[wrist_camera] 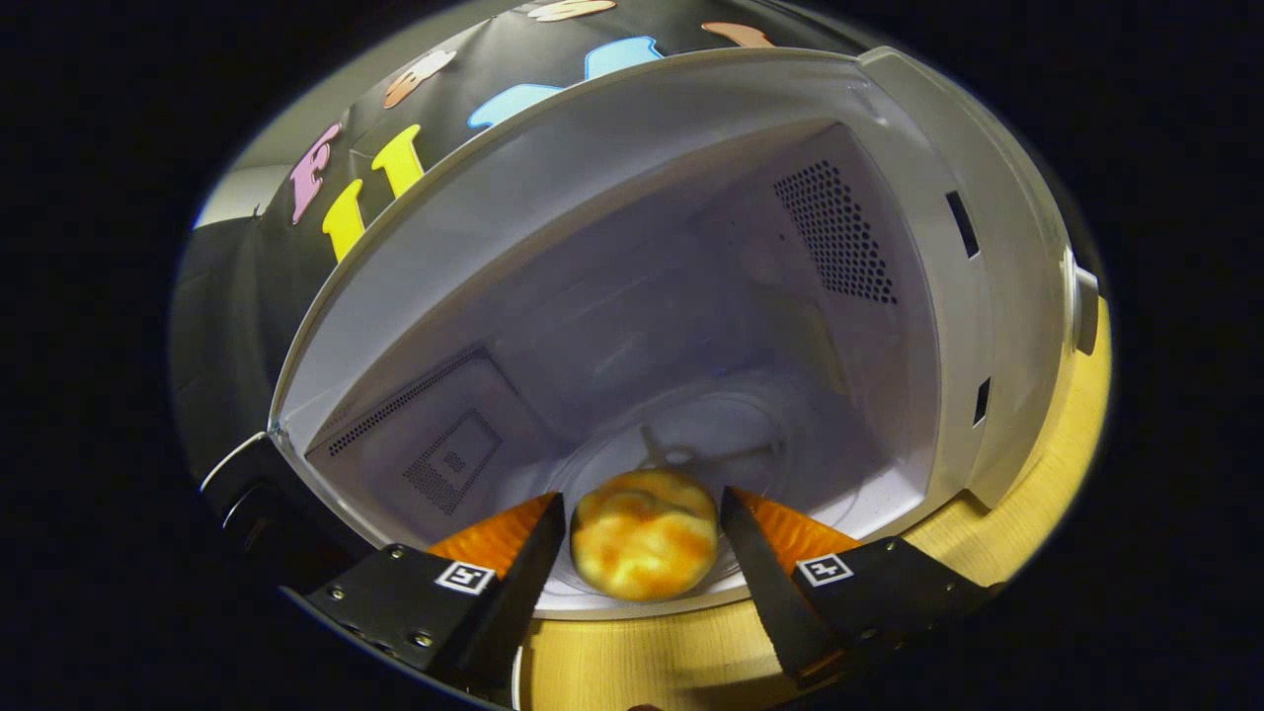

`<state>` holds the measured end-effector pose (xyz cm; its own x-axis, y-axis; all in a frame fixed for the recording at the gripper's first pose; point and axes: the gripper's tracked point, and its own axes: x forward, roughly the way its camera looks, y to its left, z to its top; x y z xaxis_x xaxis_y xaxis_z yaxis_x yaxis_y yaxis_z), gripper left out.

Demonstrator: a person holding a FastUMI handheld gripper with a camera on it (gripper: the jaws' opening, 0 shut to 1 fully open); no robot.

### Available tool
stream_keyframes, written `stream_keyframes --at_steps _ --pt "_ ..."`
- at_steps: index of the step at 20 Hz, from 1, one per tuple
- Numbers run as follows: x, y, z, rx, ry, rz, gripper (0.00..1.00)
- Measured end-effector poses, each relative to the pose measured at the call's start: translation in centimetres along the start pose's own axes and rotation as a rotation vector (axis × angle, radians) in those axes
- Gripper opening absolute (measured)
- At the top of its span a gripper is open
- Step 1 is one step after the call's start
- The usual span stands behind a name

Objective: Open the microwave, put the food inside, and close the microwave door.

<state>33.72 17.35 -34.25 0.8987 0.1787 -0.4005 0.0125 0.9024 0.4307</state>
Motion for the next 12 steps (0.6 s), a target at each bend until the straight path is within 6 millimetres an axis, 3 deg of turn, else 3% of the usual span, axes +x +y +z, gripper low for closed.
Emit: stream_keyframes --at_steps 5,12 --pt "-2.4 0.7 0.6 -0.056 0.015 0.026 0.97" --pt "-11.8 4.0 4.3 -0.189 -0.048 0.114 0.97"
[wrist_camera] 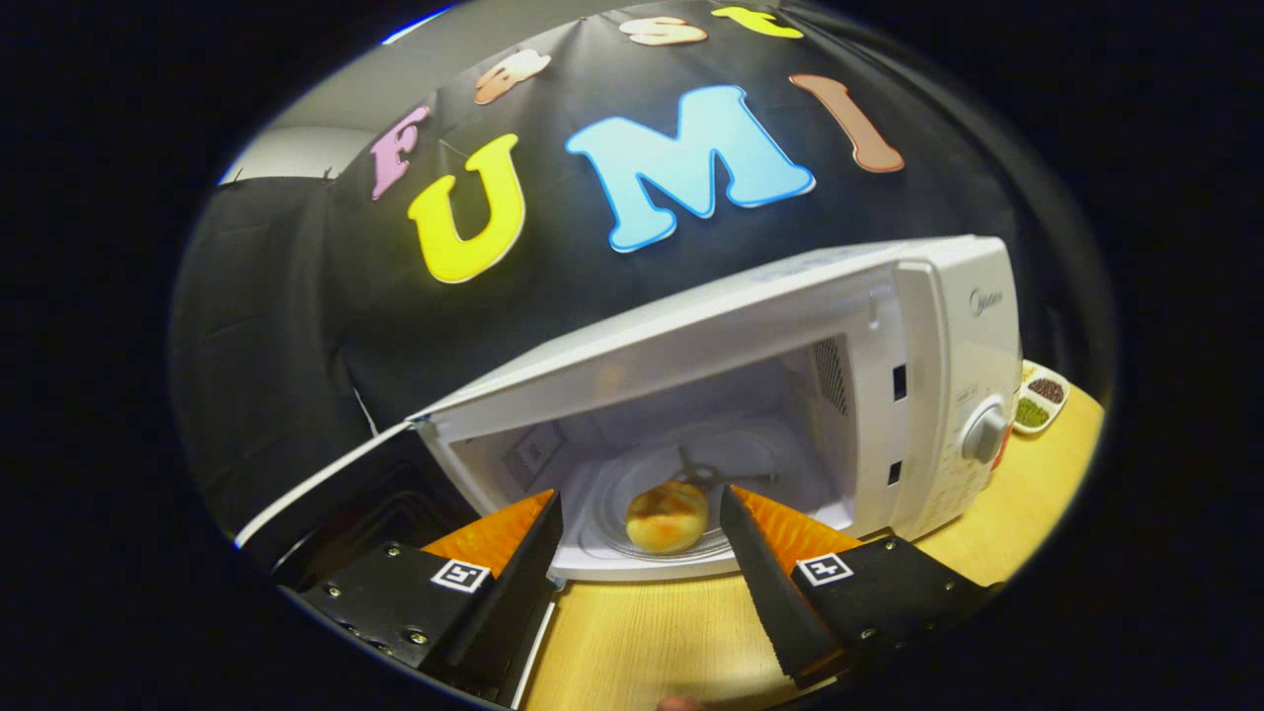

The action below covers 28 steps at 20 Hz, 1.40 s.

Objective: Open the microwave, put the food inside, and close the microwave door.

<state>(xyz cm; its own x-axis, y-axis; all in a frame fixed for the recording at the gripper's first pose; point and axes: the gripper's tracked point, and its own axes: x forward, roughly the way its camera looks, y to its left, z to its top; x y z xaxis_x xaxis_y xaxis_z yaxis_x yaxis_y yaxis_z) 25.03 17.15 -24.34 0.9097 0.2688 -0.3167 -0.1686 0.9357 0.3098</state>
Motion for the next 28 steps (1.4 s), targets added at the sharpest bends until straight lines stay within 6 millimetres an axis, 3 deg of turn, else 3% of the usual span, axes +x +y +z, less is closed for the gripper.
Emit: stream_keyframes --at_steps 6,11,15,21,25,28 --pt "-7.7 3.5 3.2 -0.075 -0.058 0.069 0.97" --pt "-13.2 6.5 3.1 -0.126 -0.046 0.125 0.97" --pt "-17.4 10.6 3.0 -0.157 -0.057 0.198 0.97" --pt "-22.6 18.3 1.0 -0.227 -0.048 0.359 0.97" --pt "-24.8 22.7 -0.8 -0.266 -0.042 0.445 0.97" --pt "-26.0 25.9 -3.3 -0.287 -0.009 0.526 0.97"
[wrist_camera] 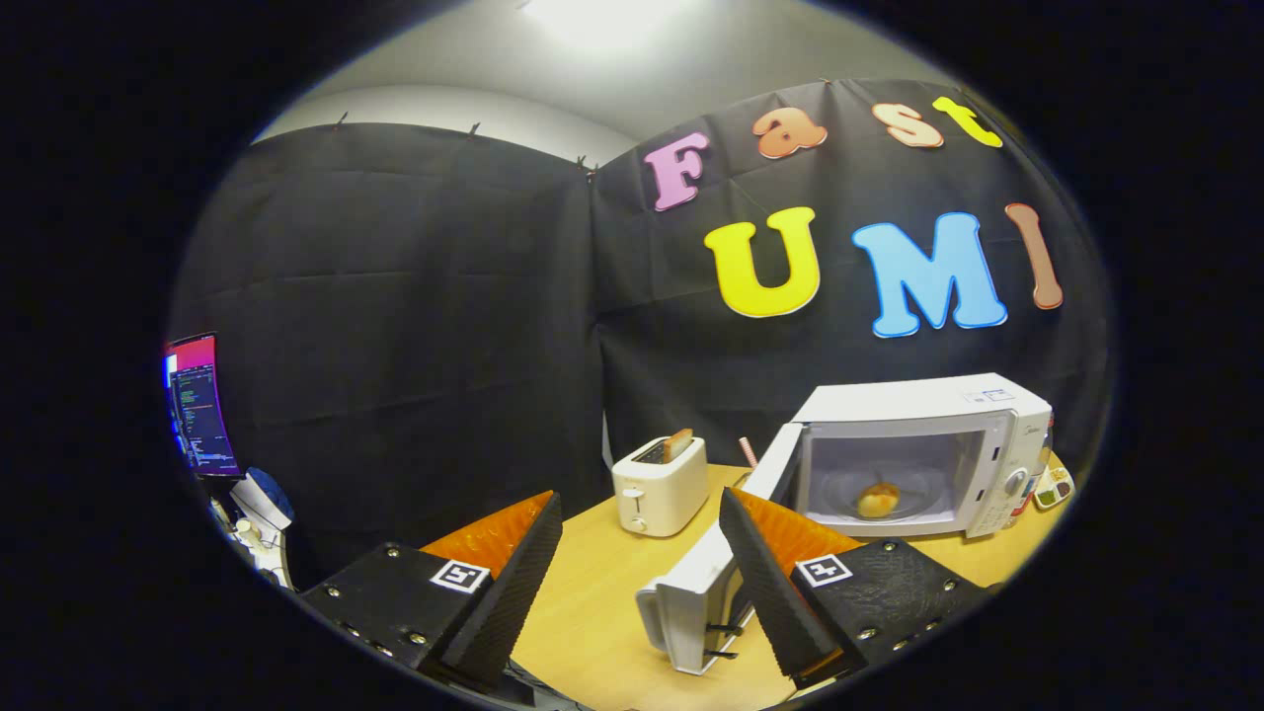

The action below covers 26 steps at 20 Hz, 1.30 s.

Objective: Open the microwave, put the food inside, and close the microwave door.

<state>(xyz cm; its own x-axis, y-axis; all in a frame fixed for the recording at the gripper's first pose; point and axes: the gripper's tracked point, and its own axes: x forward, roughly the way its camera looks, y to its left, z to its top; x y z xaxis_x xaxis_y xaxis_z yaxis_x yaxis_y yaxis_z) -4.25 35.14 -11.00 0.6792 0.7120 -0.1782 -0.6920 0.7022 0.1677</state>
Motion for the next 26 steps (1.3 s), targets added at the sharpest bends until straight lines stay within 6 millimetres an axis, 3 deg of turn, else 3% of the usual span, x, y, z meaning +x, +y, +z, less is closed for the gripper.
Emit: stream_keyframes --at_steps 2,6,10,11,13,19,26 --pt "0.5 2.3 -1.2 -0.003 0.027 0.047 0.96" --pt "1.8 4.8 -5.0 -0.018 0.113 0.104 0.74" --pt "2.6 3.9 -8.2 -0.034 0.191 0.082 0.29" --pt "2.9 3.5 -8.7 -0.036 0.202 0.072 0.13" --pt "3.5 3.1 -10.3 -0.035 0.245 0.071 0.03" --pt "4.1 -0.5 -12.6 -0.001 0.303 0.029 0.03" --pt "1.1 -3.8 -13.4 -0.028 0.318 -0.001 0.01"
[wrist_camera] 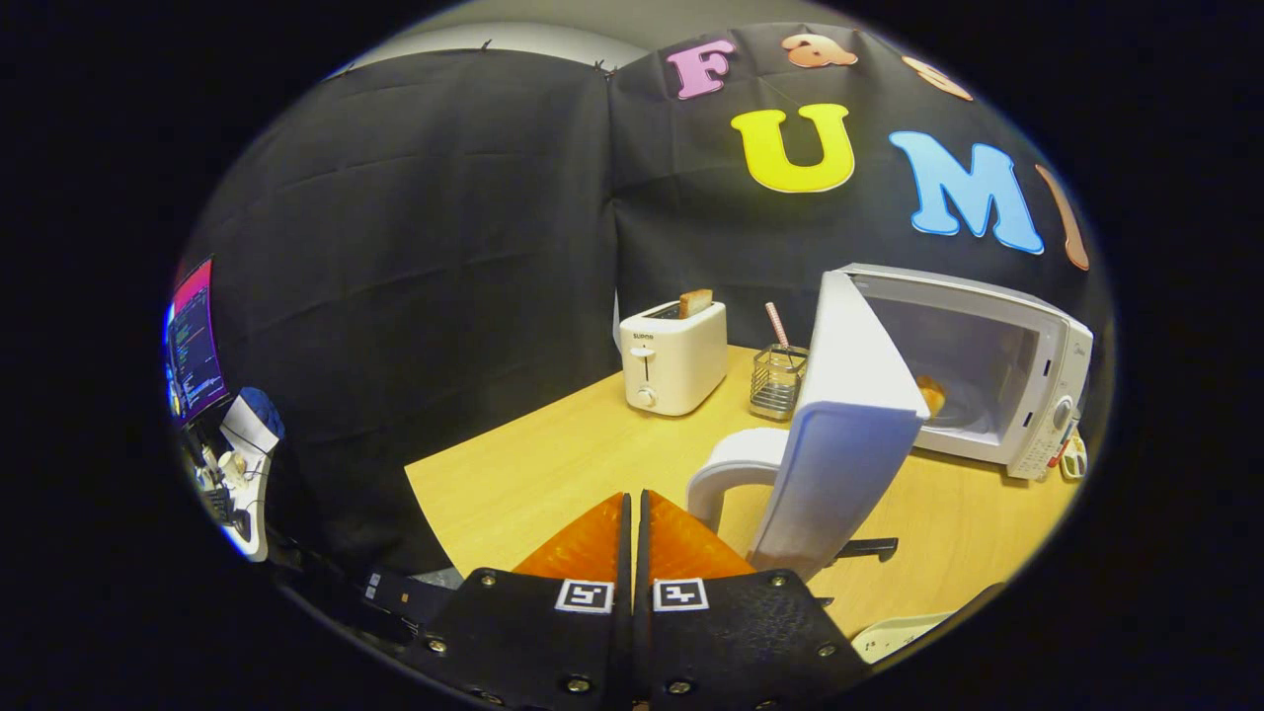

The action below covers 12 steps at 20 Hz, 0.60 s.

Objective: Open the microwave, put the food inside, and close the microwave door.

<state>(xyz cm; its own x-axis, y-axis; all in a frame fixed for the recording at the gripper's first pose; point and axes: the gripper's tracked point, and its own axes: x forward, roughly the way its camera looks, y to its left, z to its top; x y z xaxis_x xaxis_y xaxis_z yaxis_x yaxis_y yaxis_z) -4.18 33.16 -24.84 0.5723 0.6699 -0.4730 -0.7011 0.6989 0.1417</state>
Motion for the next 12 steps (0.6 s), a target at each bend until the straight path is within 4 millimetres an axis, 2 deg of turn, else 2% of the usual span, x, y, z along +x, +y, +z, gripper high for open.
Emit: stream_keyframes --at_steps 6,12 --pt "-2.3 -4.7 -0.2 0.012 0.002 -0.074 0.01" --pt "-3.3 -11.5 0.4 0.056 -0.008 -0.193 0.01"
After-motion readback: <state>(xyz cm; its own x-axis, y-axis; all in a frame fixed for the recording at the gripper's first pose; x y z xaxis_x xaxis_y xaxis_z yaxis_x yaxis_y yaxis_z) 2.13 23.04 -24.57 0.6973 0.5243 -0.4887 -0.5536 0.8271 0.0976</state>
